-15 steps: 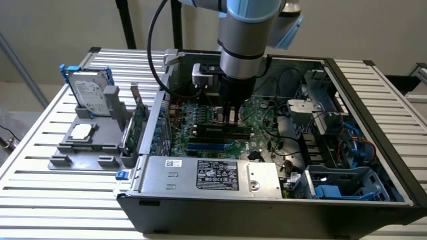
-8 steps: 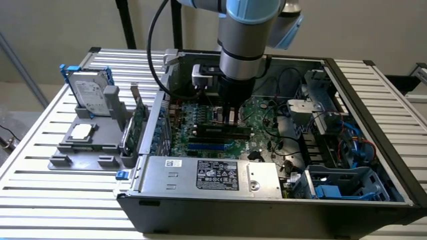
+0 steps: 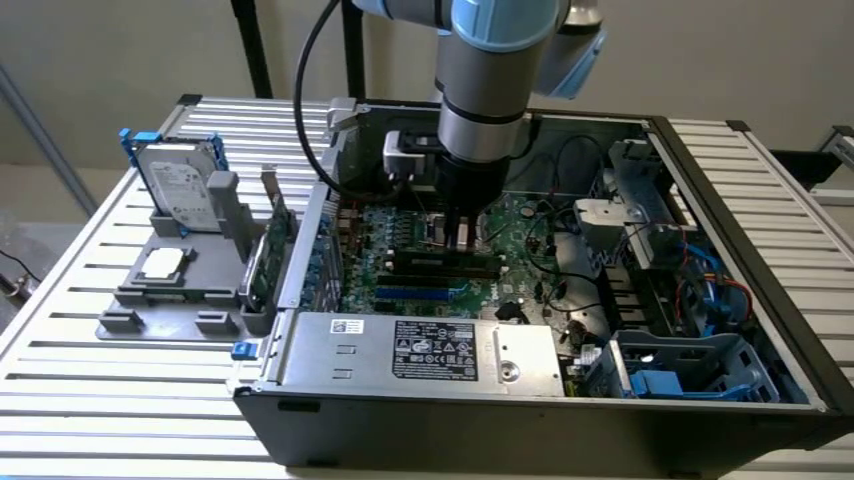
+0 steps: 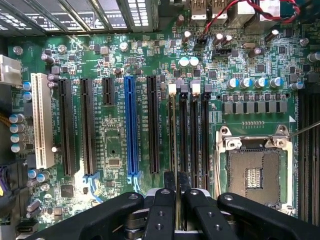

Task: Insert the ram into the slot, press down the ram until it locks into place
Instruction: 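Insert the ram into the slot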

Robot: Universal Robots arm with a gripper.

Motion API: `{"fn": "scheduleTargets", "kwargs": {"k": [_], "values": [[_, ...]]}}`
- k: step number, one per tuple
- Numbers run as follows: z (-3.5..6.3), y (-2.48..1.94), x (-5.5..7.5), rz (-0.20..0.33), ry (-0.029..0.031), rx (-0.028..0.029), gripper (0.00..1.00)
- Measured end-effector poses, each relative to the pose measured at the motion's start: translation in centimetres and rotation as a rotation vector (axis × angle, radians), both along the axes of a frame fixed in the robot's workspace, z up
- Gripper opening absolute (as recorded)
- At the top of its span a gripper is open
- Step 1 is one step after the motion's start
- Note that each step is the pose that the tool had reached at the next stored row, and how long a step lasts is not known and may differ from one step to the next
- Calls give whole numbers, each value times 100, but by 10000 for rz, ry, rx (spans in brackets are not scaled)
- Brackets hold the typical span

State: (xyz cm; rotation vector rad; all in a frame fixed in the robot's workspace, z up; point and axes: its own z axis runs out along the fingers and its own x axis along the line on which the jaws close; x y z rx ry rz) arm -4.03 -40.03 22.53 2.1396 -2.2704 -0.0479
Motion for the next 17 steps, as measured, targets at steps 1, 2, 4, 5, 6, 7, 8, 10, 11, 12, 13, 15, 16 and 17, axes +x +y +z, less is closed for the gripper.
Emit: {"fn": "scheduleTargets", "kwargs": {"k": [1, 2, 4, 5, 6, 7, 8, 10, 11, 12, 13, 15, 16, 17], "values": [[-3, 0, -1, 0, 0, -2, 14], [-6, 1, -2, 0, -1, -2, 14], [-9, 3, -3, 1, -2, -4, 14], [-11, 5, -3, 1, -2, -2, 14], [-14, 7, -3, 1, -4, -1, 14], [-16, 9, -4, 1, -6, -2, 14], [-20, 10, -4, 1, -9, -2, 14], [-28, 13, -6, 1, -17, -1, 14], [-32, 15, -6, 1, -22, -1, 14], [-37, 15, -7, 1, -26, -2, 14], [-41, 16, -8, 1, -30, -2, 14], [-50, 17, -8, 2, -38, 0, 16], [-50, 17, -9, 2, -38, -3, 16], [-50, 17, -9, 2, -38, -3, 22]]}}
